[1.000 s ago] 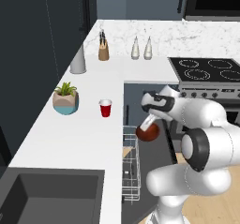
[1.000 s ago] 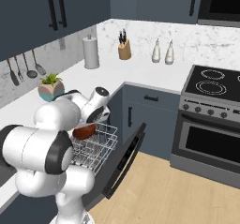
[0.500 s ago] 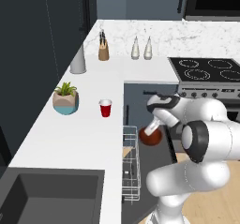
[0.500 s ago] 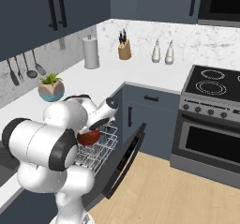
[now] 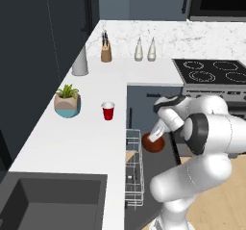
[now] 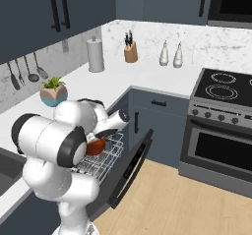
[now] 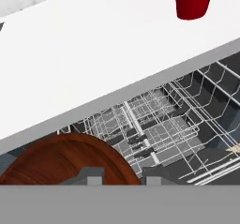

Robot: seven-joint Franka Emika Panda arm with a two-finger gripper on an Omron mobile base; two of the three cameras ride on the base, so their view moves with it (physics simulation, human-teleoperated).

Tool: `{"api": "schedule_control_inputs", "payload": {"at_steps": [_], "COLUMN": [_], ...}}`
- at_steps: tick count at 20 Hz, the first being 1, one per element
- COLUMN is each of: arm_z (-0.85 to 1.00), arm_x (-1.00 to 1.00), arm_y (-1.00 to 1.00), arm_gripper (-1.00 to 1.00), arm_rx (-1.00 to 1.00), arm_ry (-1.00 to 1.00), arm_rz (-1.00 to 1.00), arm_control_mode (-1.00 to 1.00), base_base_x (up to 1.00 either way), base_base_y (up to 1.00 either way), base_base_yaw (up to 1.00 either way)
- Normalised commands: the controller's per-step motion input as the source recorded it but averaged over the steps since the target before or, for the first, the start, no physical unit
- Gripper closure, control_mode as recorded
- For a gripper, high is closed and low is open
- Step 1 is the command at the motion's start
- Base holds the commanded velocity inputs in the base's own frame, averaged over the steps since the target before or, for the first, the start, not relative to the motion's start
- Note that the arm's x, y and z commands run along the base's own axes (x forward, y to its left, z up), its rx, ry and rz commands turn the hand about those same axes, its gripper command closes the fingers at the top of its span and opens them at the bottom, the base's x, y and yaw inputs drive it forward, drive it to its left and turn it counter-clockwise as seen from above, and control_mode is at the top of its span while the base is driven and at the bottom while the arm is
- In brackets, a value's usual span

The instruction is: Pick up the cup and bowl from the counter, place them in the dishwasher, and close the dishwasher door.

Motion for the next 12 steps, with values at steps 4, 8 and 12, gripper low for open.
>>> {"api": "schedule_control_inputs", "payload": {"at_steps": [4,8,12], "arm_z": [-0.11,-0.22,-0.29], "arm_x": [0.22,0.27,0.11], "arm_y": [0.0,0.0,0.0], "arm_gripper": [1.0,1.0,1.0], "arm_rx": [0.0,0.0,0.0], "arm_ry": [0.0,0.0,-0.03], "arm_rz": [0.14,0.14,0.08], "arm_control_mode": [-1.0,-1.0,-1.0], "base_base_x": [0.0,0.0,0.0], "base_base_y": [0.0,0.0,0.0], "base_base_yaw": [0.0,0.0,0.0]}}
